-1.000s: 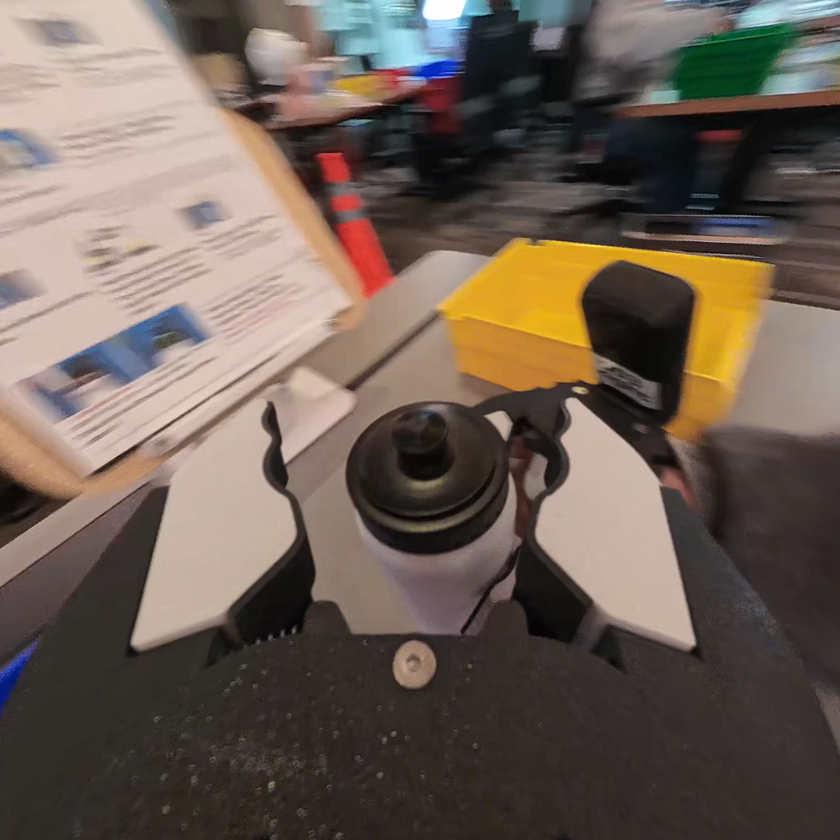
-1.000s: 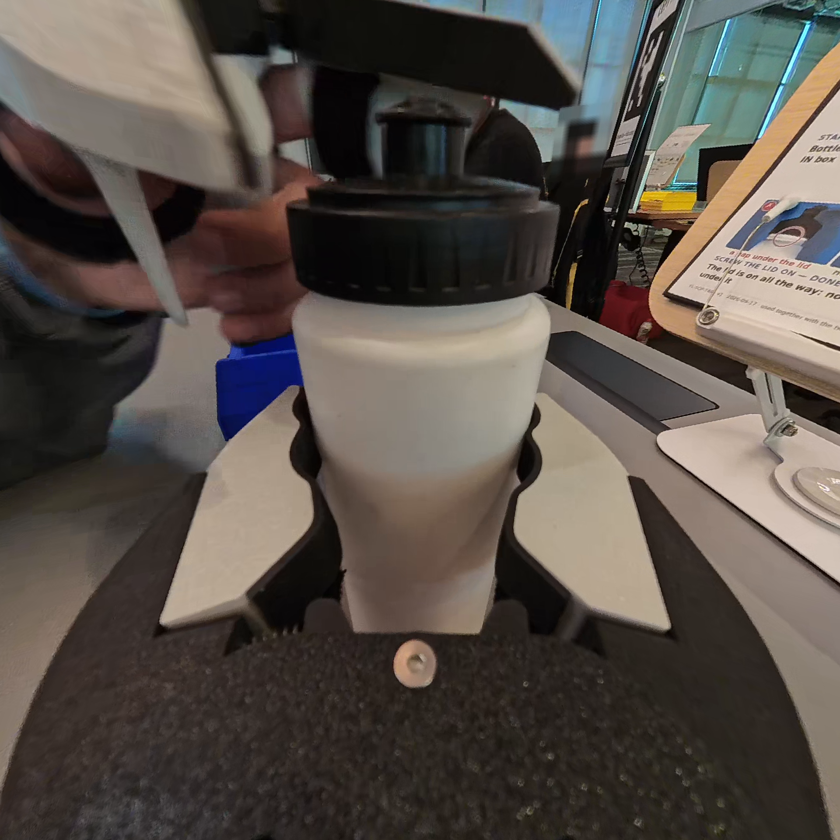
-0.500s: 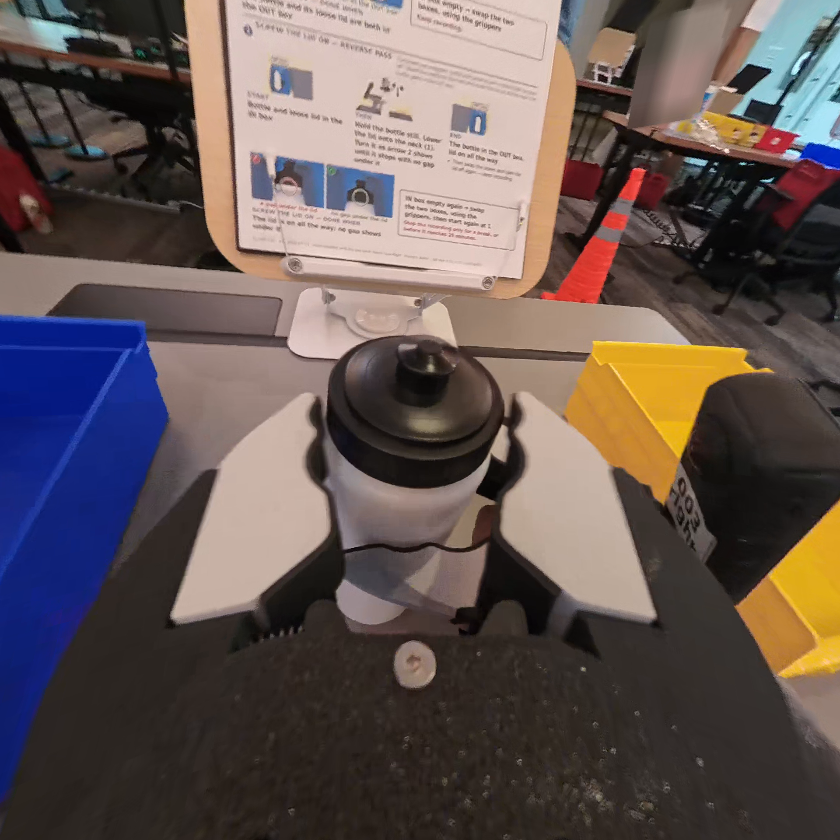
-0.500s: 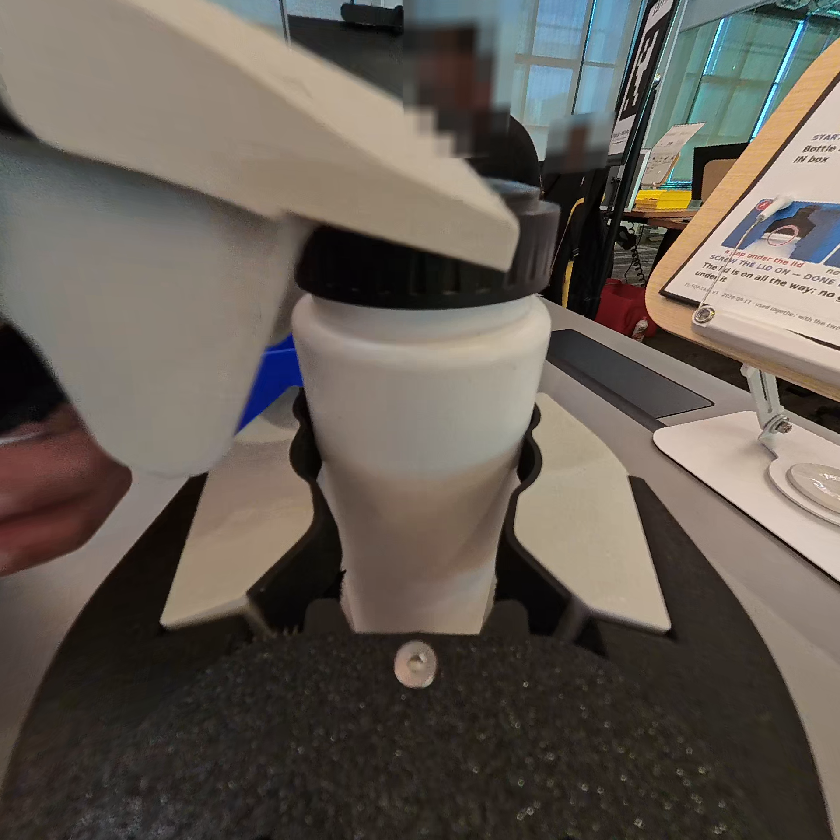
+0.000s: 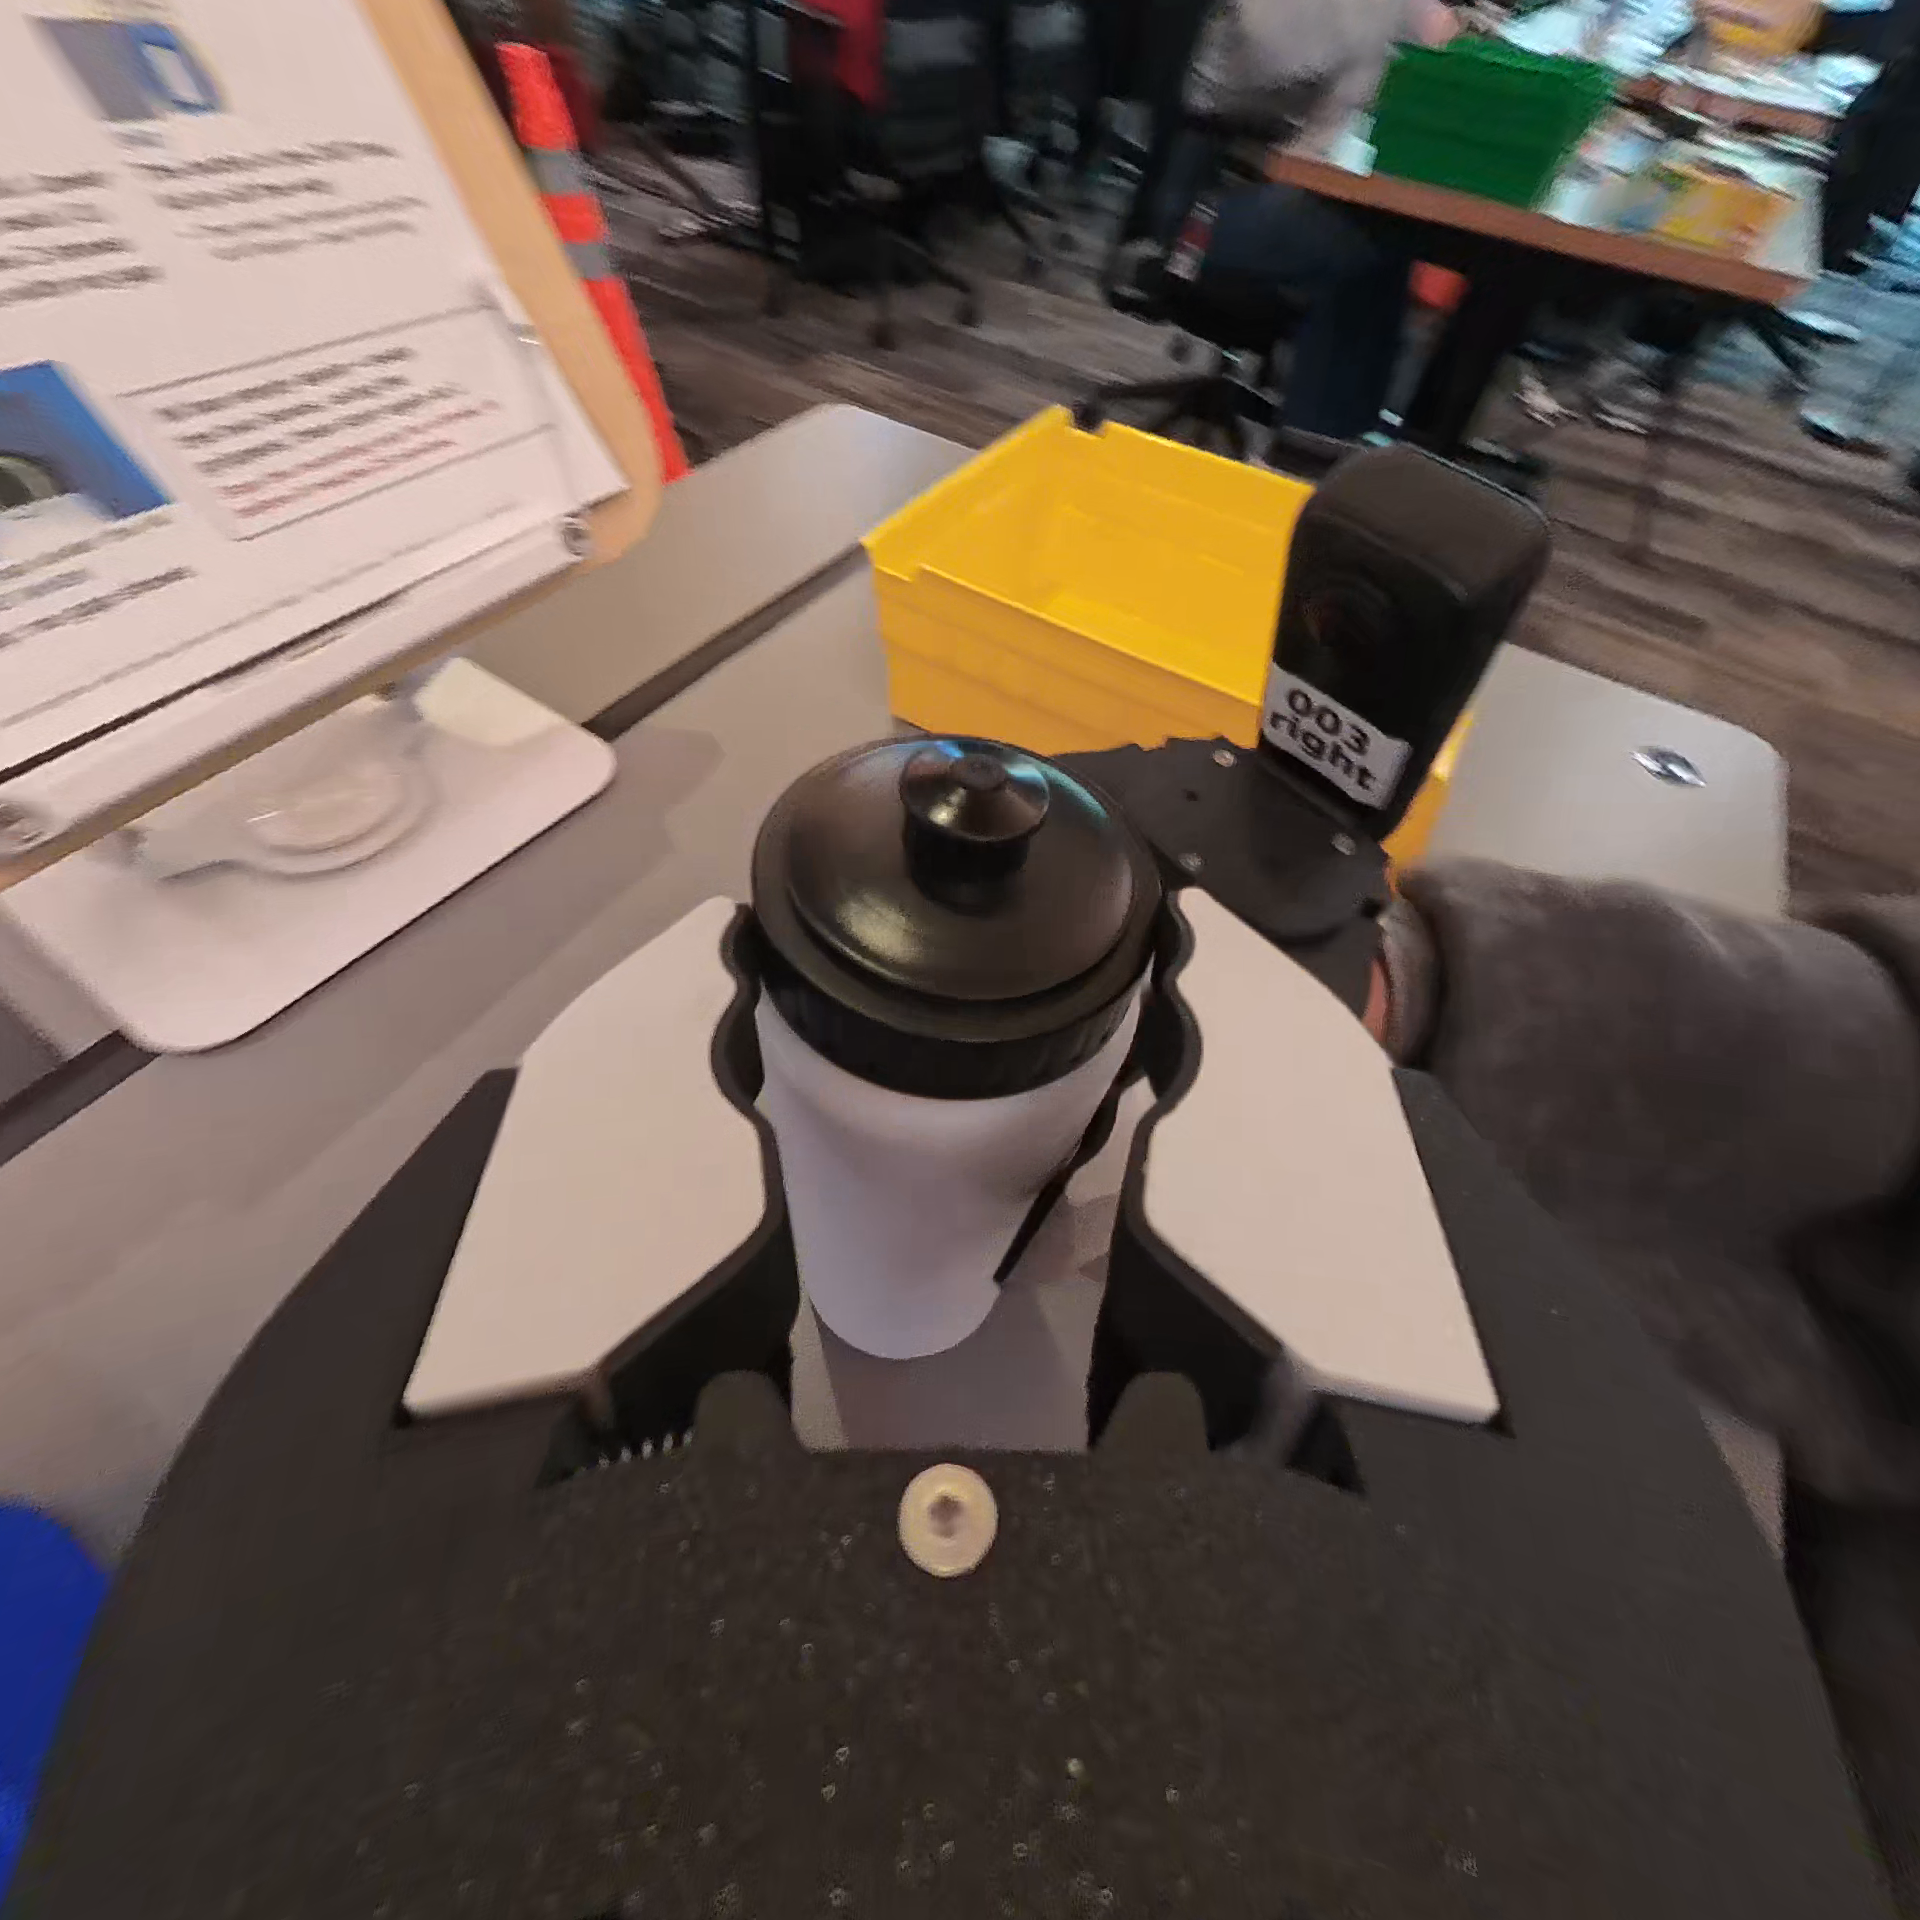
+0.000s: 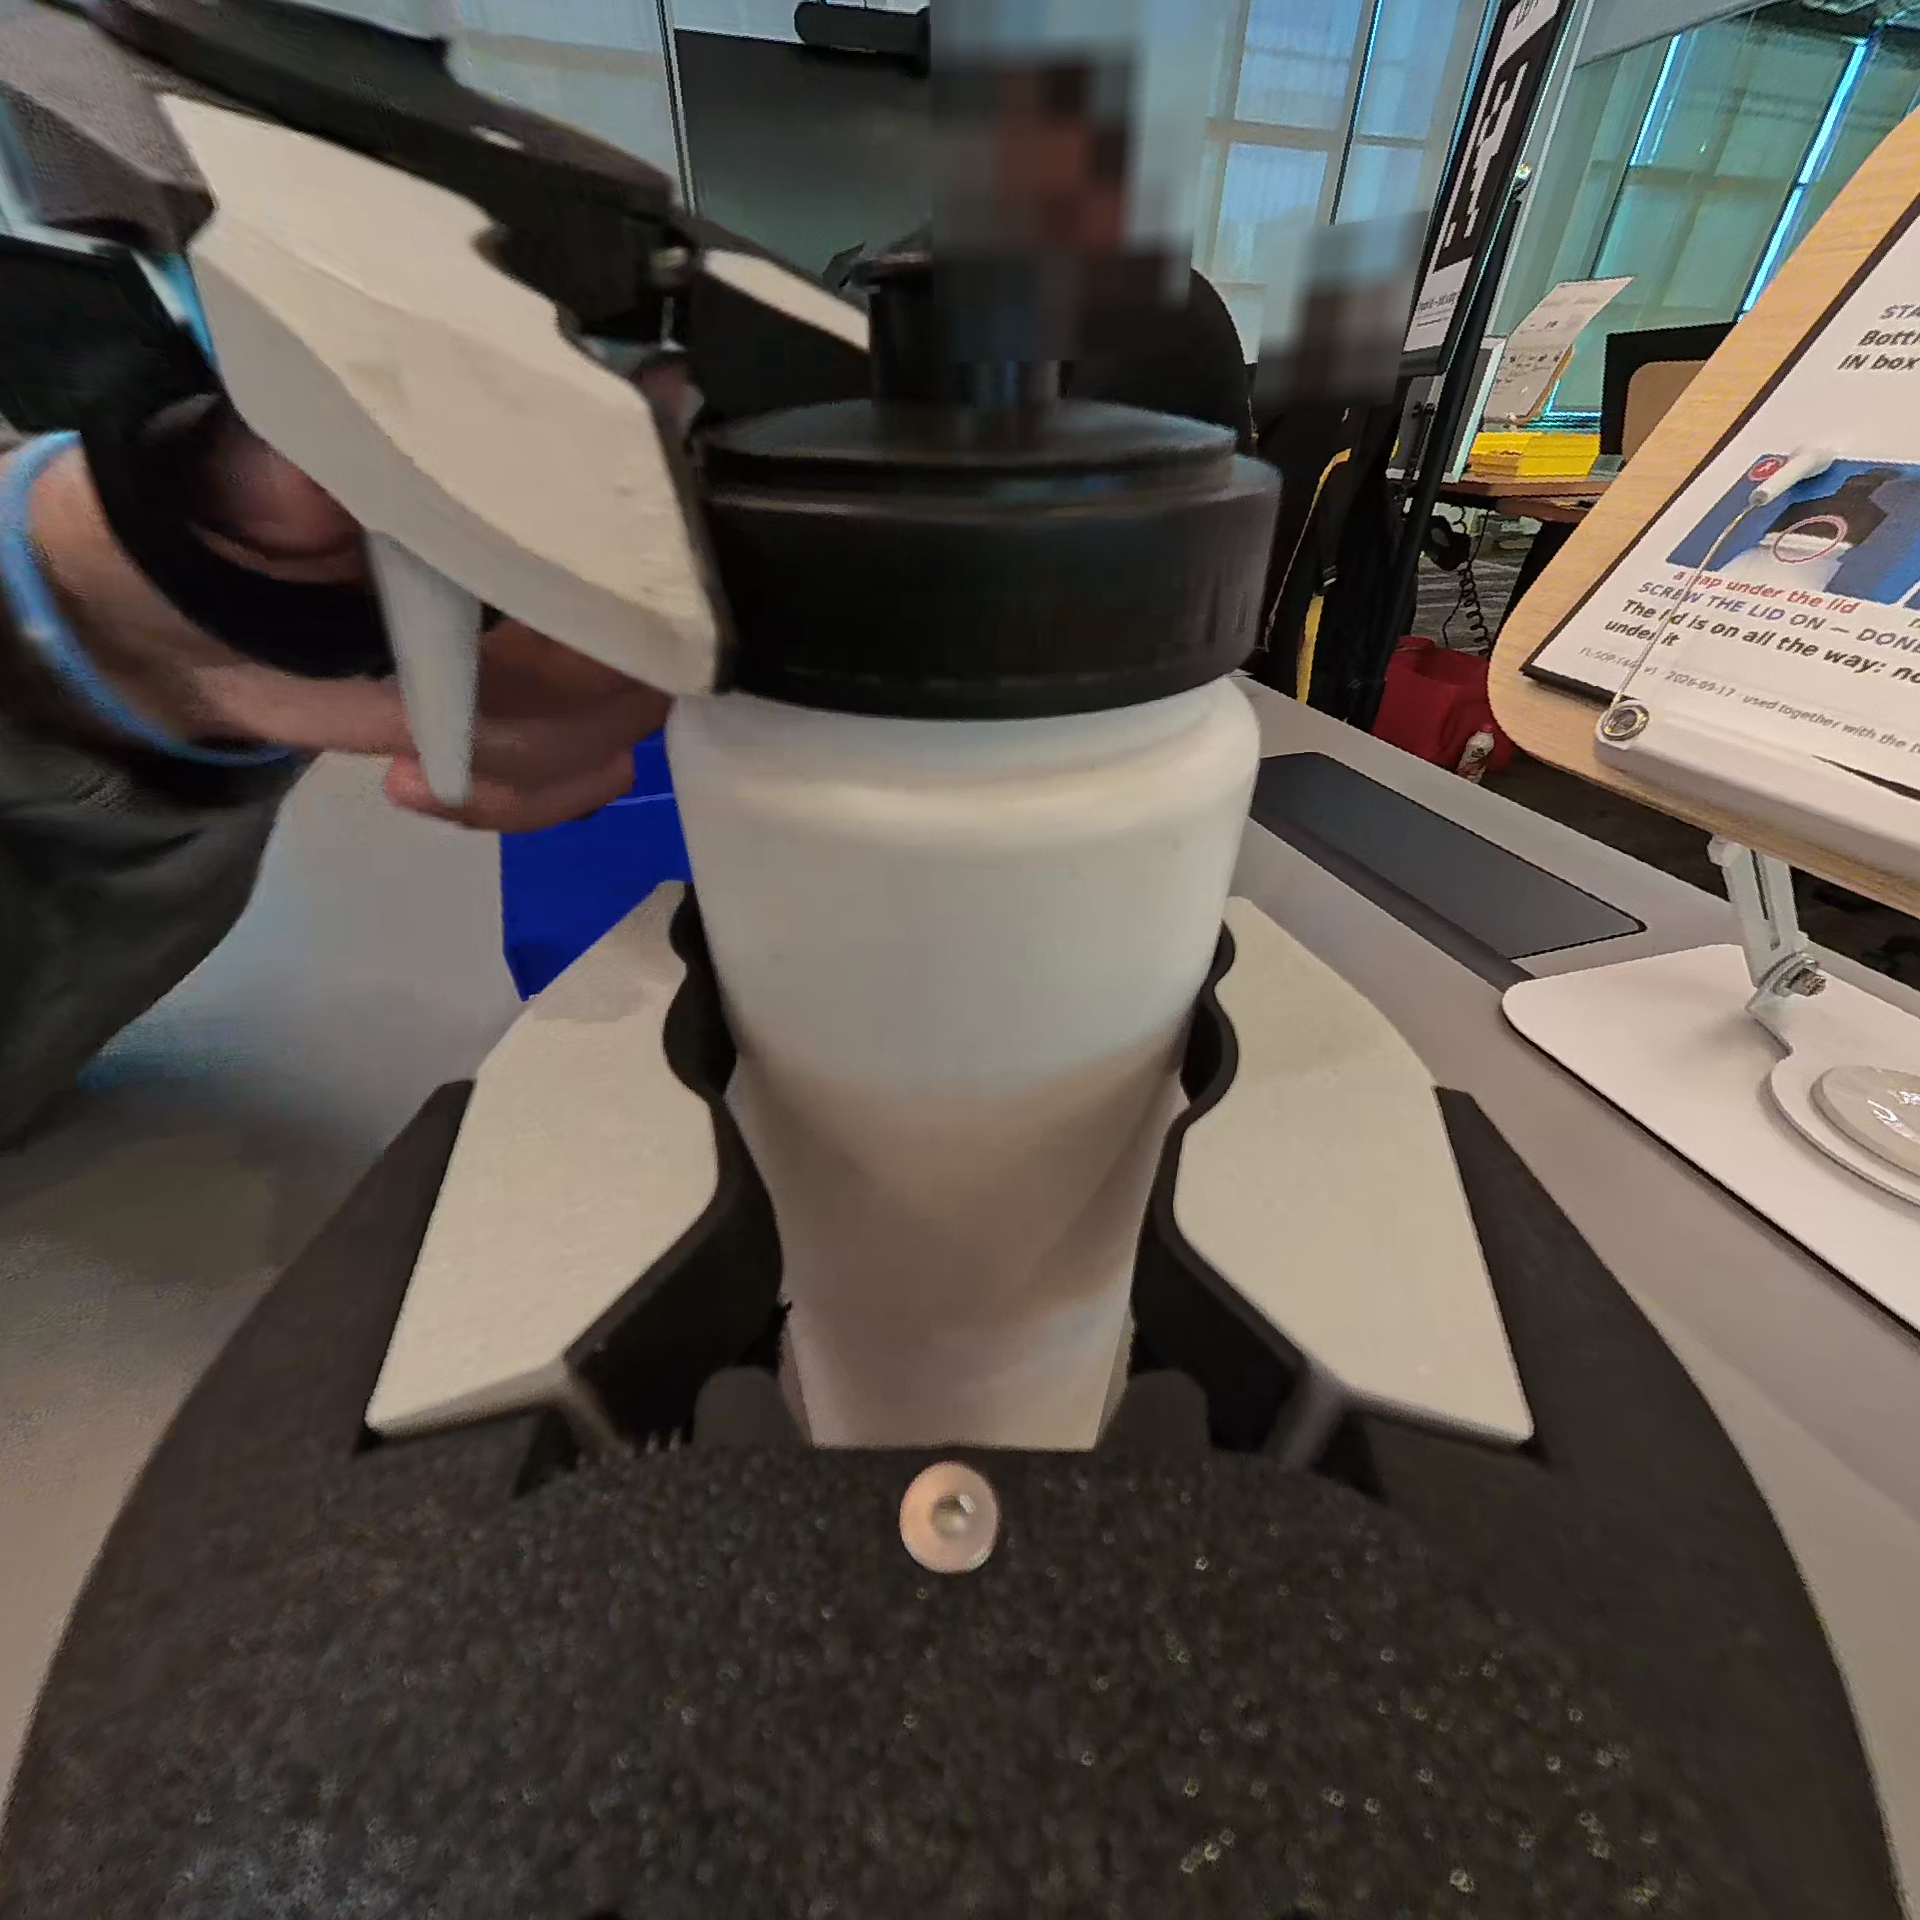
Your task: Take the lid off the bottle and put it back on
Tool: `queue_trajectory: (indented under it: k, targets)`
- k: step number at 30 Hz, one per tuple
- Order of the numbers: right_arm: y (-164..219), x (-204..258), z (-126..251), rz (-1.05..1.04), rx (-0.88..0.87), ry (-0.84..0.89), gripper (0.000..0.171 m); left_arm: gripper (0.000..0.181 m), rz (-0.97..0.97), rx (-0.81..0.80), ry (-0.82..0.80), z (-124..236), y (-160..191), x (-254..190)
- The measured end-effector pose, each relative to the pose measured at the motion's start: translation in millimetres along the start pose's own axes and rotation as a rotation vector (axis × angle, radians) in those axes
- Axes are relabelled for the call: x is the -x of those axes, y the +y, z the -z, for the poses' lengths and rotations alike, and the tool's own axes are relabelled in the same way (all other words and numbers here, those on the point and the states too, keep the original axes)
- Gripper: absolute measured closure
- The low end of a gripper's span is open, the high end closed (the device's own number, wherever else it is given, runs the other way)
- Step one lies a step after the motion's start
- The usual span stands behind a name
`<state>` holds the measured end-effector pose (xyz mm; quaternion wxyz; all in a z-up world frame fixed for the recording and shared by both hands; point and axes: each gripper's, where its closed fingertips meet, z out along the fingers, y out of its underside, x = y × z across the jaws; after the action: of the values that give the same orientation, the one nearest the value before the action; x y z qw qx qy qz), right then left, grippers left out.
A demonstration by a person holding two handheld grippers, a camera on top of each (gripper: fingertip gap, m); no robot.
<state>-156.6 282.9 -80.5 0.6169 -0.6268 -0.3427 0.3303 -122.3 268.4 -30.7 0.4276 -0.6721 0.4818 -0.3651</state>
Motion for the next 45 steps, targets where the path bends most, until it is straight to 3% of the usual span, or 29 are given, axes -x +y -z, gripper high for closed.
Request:
queue_trajectory:
  k: [8, 17, 22, 27, 30, 32, 35, 37, 42, 45]
  targets:
    - [0, 0, -1, -0.005, 0.002, -0.001, 0.084, 0.109, -0.244, 0.232, 0.462, 4, 6, -3]
    - [0, 0, 0, -0.002, 0.006, -0.005, 0.084, 0.109, -0.529, 0.347, 0.921, 9, 9, -5]
    - [0, -1, 0, -0.008, 0.005, -0.002, 0.084, 0.109, -0.701, 0.445, 1.1, 8, 10, -2]
    - [0, -2, 2, -0.019, -0.001, -0.009, 0.084, 0.109, -0.701, 0.448, 1.124, 7, 9, -3]
    - [0, 0, 0, -0.002, 0.007, -0.006, 0.084, 0.109, -0.652, 0.404, 1.032, 10, 7, -3]
    - [0, 0, 0, -0.002, 0.007, 0.001, 0.084, 0.091, -0.582, 0.351, 0.91, 11, -2, -5]
    - [0, -1, 0, -0.003, -0.003, 0.007, 0.084, 0.09, -0.452, 0.158, 0.734, 15, -25, -15]
    - [0, -1, -1, -0.004, -0.005, 0.01, 0.084, 0.082, -0.345, 0.089, 0.534, 13, -35, -14]
    - [0, -1, -2, -0.006, -0.013, 0.013, 0.084, 0.082, -0.056, 0.142, -0.115, 3, -20, 6]
    - [-1, -1, -2, -0.008, -0.015, 0.013, 0.084, 0.081, 0.087, 0.152, -0.341, 6, -12, -2]
